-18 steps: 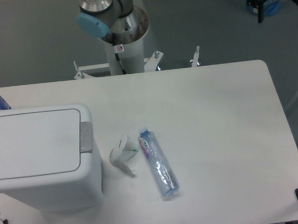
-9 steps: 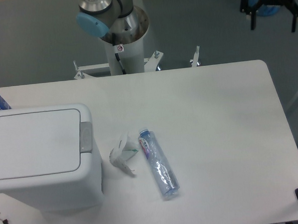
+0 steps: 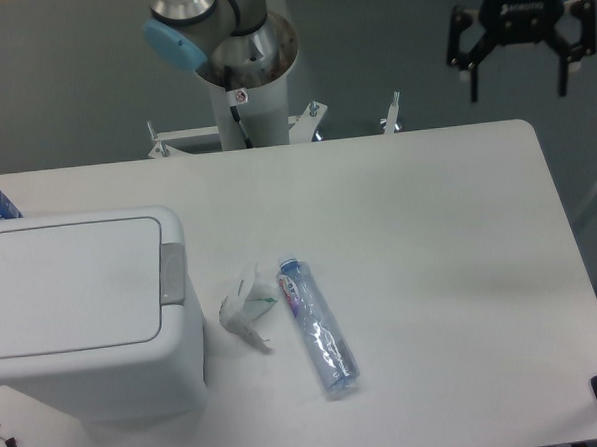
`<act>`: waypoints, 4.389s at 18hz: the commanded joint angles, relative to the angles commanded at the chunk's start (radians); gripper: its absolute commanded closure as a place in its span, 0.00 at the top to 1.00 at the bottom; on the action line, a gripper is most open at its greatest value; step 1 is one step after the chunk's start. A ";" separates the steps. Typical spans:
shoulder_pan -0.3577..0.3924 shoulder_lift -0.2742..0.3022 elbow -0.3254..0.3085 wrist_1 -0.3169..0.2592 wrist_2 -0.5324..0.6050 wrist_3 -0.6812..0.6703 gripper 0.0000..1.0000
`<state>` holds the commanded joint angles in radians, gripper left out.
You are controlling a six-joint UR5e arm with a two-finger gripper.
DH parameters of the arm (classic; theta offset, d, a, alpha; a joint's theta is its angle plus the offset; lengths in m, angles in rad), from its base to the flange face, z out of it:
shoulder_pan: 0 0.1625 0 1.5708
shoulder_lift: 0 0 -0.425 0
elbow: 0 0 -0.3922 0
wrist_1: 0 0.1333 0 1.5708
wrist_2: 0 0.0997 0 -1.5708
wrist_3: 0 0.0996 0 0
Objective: Open the trash can
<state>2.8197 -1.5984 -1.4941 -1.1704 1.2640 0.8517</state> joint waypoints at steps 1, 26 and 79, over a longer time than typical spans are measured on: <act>-0.020 -0.003 -0.002 -0.002 0.000 -0.035 1.00; -0.405 -0.075 -0.046 0.153 -0.006 -0.646 1.00; -0.499 -0.120 -0.080 0.187 0.000 -0.665 1.00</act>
<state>2.3209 -1.7181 -1.5739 -0.9833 1.2640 0.1871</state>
